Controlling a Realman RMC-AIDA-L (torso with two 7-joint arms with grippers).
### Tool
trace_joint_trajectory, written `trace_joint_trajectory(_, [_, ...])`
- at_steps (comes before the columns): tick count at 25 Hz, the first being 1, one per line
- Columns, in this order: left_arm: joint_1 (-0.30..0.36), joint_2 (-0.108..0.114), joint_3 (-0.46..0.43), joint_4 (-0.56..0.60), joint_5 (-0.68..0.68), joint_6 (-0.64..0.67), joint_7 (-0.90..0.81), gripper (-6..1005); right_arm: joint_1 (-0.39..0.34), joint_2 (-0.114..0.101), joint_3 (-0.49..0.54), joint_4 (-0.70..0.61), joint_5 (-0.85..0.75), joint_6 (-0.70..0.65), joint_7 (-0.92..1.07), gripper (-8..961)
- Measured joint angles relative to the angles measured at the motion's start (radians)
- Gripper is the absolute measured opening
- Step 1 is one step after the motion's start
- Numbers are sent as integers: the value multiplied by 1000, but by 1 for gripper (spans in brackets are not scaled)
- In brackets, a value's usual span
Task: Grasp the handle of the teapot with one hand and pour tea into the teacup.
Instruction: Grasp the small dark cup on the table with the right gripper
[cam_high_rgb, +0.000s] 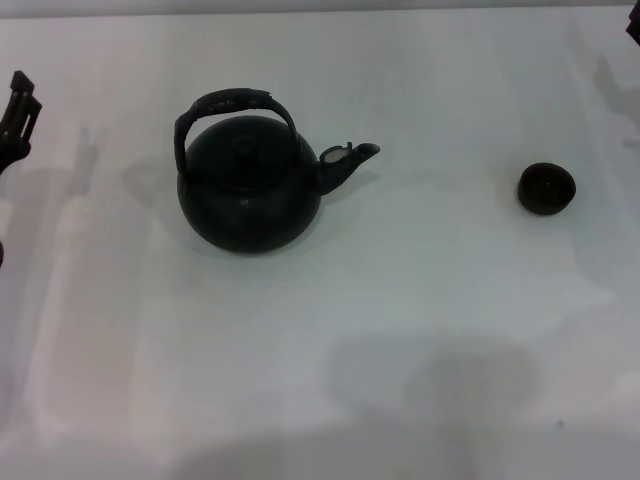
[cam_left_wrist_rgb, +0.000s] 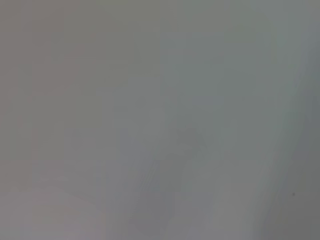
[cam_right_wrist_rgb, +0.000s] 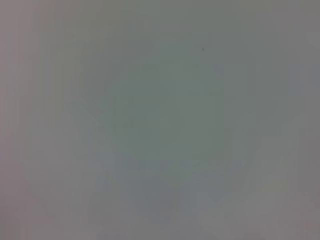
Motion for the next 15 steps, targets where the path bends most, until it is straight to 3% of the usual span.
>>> trace_joint_trajectory(15, [-5,-1,0,9,2,1,20,756,4,-3,4,-4,1,-3,67,839])
